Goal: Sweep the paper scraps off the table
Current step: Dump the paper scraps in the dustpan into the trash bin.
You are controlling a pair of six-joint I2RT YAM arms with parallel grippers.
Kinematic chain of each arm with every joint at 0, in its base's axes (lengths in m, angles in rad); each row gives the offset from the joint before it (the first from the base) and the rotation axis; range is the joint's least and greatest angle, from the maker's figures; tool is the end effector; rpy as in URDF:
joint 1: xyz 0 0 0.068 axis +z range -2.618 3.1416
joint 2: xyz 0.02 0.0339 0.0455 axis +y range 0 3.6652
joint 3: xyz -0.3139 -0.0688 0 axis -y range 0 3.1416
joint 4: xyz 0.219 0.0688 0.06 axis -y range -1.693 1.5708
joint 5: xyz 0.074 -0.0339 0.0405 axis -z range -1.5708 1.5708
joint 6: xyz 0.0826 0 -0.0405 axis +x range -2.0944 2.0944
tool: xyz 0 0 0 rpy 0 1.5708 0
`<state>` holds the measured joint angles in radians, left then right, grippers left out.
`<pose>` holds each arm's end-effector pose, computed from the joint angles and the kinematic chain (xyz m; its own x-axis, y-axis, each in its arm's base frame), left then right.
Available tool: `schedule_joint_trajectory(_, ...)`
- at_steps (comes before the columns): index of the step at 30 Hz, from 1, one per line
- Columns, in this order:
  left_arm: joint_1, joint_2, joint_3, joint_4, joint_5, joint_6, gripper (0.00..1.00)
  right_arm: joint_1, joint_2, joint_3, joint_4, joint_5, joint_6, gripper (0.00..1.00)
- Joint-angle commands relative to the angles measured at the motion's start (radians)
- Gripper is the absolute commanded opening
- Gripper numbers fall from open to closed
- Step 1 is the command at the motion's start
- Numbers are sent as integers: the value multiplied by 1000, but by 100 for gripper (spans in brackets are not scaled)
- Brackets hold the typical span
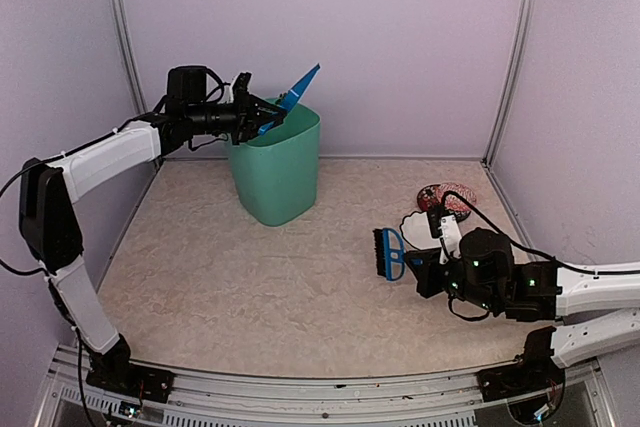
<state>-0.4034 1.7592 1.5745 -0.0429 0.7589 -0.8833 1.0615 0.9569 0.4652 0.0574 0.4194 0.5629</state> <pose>0.3783 -0.2233 0.4104 -0.8283 -0.2562 -0.4982 0.4116 0.3250 -0.8514 0.1250 0.1548 0.2567 -0.5029 0.0991 -0.8586 -0.4126 0.8454 0.3392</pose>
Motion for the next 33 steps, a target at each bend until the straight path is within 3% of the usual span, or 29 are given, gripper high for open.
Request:
schedule_joint_trajectory(1, 28, 10, -80, 362, 131, -346, 0, -12, 12, 42, 15, -1, 47, 0)
schedule_joint_trajectory(6, 53, 24, -170, 688, 104, -680, 0, -15, 28, 70, -24, 41, 105, 0)
schedule_joint_trajectory(11, 63, 17, -219, 869, -3, -901, 0, -24, 46, 82, -36, 57, 156, 0)
schedule_joint_trajectory(18, 63, 37, -211, 1047, -102, -1062, 0, -39, 92, 109, -55, 55, 201, 0)
schedule_joint_trajectory(25, 65, -38, -247, 989, -81, -967, 0, -51, 128, 153, -81, 33, 216, 0)
schedule_joint_trajectory(29, 56, -130, -292, 877, -6, -802, 0, -56, 132, 154, -80, 16, 218, 0)
schedule_joint_trajectory(33, 52, -251, -345, 660, 53, -559, 0, -79, 132, 148, -85, -26, 209, 0)
